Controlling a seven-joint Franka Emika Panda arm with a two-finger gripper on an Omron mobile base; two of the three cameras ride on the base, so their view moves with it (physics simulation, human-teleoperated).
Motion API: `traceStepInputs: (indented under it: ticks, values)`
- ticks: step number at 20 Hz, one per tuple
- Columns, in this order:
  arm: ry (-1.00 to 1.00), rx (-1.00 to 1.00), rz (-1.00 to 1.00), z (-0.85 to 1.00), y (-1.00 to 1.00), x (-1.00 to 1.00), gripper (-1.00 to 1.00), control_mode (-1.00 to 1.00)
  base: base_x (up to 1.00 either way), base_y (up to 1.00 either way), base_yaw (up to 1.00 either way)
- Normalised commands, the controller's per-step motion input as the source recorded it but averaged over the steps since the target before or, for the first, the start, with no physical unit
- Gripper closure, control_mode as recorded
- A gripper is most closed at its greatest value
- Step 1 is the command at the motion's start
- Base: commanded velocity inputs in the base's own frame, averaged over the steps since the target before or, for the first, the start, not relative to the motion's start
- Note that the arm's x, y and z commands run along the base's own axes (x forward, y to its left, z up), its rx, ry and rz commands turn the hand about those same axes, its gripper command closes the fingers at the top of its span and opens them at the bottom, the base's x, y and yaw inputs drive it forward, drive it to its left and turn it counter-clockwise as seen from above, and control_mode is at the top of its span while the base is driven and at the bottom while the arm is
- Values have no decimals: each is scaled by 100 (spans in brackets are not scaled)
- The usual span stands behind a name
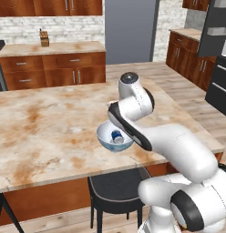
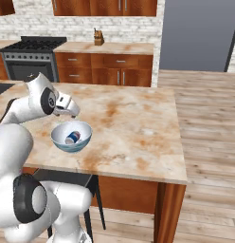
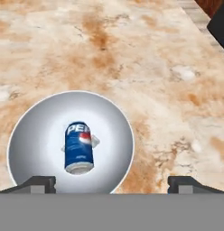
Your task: Open the fridge, grab two sodas, and place both sodas inside the bowl with ice on the dining counter.
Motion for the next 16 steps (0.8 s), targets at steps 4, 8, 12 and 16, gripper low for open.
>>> traceStepInputs:
  ticks: [4,8,12,16]
  values:
    - [-34,0,0,55,-46,-92,-100,-100,0,0,0]
    - [-47,-3,3,33,-52,-100,-100,-100,0,0,0]
    - [-49,-4,7,34,-46,-100,-100,-100,0,0,0]
    - [-41,-2,4,23,-30,-91,-100,-100,0,0,0]
